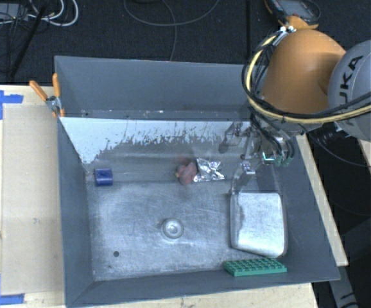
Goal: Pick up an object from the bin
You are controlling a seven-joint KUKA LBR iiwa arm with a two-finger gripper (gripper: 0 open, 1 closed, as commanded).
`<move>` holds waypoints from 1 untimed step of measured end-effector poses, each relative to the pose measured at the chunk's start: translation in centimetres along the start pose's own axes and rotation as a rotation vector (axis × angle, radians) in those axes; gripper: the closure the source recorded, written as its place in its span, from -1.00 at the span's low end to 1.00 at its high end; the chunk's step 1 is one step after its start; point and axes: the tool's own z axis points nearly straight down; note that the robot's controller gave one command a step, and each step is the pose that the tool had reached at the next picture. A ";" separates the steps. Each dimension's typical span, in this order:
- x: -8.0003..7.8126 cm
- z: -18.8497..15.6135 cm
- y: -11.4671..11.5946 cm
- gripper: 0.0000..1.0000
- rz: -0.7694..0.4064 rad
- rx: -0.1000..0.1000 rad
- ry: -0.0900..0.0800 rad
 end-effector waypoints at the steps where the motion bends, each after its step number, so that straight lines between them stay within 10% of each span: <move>1: -1.2 7.7 4.0 -1.00 -0.051 -0.002 0.000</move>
Offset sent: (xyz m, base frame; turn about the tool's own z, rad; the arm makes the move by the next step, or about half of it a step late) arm 0.0125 0.0368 -0.0713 -0.0458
